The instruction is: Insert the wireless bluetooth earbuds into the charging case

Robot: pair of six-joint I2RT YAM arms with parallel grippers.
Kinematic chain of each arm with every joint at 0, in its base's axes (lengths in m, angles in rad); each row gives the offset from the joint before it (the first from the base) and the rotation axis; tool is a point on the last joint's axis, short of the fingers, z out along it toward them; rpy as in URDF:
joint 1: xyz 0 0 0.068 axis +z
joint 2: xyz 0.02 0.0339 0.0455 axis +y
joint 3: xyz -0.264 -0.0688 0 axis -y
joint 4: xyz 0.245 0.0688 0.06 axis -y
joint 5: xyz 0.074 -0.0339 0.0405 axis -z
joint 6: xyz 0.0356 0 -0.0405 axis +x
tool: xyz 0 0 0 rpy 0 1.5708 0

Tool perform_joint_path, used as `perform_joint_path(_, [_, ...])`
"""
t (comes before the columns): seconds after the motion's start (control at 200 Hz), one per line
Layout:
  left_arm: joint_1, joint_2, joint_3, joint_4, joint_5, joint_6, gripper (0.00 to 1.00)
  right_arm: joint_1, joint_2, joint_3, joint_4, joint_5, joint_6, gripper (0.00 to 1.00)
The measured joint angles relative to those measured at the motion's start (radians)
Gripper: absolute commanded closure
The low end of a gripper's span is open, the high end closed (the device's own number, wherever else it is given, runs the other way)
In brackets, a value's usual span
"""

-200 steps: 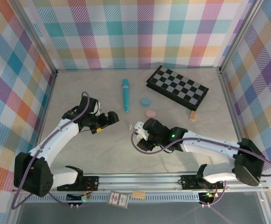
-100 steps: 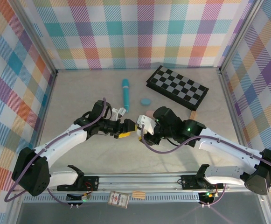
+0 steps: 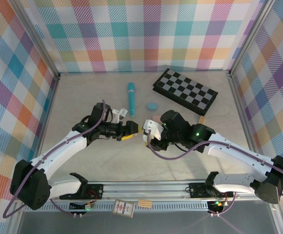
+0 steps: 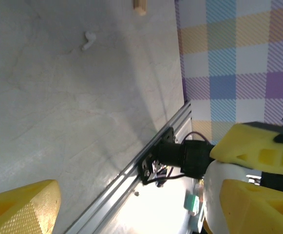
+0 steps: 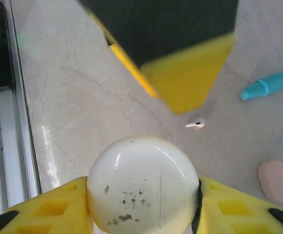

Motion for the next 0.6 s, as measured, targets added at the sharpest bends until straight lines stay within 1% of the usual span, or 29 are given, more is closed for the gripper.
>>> perform_joint_path(0.07, [0.006,-0.002,0.0,0.01,0.002,-0.004,0.12,0.0,0.002,0.0,0.001,-0.001,0.0,0.54])
perform_joint_path(0.165, [-0.011,-0.002,0.0,0.028,0.019,-0.008,0.12,-0.001,0.015,0.0,0.004,-0.005,0.0,0.54])
perform_joint_path(0.245, [-0.039,-0.002,0.0,0.043,0.04,-0.027,0.2,-0.001,0.032,0.0,0.004,-0.01,0.0,0.54])
perform_joint_path(0.31, [-0.063,-0.002,0.0,0.067,0.054,-0.047,0.33,-0.001,0.045,0.0,0.006,-0.013,0.0,0.54])
perform_joint_path(0.345, [-0.073,-0.002,0.0,0.079,0.063,-0.059,0.37,-0.001,0.051,0.0,0.007,-0.016,0.0,0.54])
perform_joint_path(0.38, [-0.079,-0.002,0.0,0.087,0.069,-0.066,0.39,-0.001,0.055,0.0,0.009,-0.016,0.0,0.54])
perform_joint_path(0.51, [-0.097,-0.002,-0.002,0.111,0.086,-0.085,0.4,-0.008,0.058,0.0,0.018,-0.019,0.0,0.54])
perform_joint_path(0.6, [-0.112,-0.002,-0.004,0.126,0.091,-0.093,0.46,-0.008,0.058,0.0,0.031,-0.021,0.0,0.54])
